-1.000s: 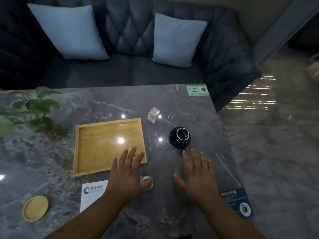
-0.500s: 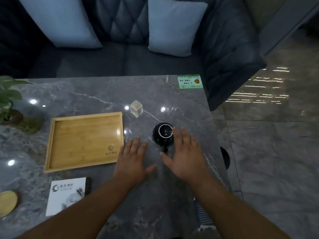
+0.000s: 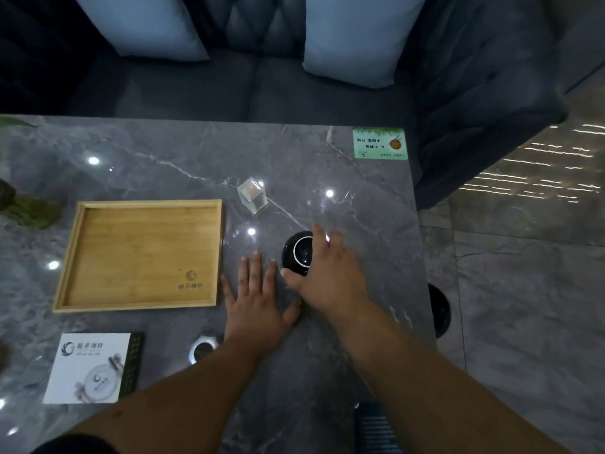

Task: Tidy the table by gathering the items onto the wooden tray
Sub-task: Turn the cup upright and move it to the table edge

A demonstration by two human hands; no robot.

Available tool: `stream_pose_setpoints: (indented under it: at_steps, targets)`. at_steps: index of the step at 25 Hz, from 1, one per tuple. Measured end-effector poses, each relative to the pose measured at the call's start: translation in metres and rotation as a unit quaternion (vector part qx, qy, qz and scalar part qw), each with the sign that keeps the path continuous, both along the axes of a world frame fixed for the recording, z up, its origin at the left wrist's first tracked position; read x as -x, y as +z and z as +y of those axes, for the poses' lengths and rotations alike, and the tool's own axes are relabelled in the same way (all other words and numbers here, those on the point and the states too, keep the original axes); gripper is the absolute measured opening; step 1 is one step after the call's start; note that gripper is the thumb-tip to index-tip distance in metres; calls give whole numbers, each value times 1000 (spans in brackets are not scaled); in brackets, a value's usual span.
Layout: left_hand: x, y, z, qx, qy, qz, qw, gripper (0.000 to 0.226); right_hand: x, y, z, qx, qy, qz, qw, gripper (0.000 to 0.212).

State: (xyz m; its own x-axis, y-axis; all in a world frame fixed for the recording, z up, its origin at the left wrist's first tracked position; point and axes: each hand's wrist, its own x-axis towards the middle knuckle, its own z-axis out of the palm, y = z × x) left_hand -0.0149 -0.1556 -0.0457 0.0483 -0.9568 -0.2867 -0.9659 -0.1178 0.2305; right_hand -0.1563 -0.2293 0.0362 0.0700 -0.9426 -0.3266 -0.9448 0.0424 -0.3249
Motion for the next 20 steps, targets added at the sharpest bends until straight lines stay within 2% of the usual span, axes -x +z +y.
stream_pose_setpoints:
  at_steps: [6,12,15,18,20]
  targets:
    - [4,-10,-1,17,13,-26,999,100,4,-11,-8,40,81,33,995,101]
    - [2,-13,0,16,15,-33,999,98,1,-5,-19,9,131,75,989,97]
    - [3,-15,-2,18,14,-30,999,96,5,2,-20,39,203,101,973,94]
    - [2,-14,-2,20,15,-30,999,99,6,10,-21,54,312,107,943,78]
    - [2,-15,-2,19,7,-32,999,103,6,13,-19,76,381,96,916,54]
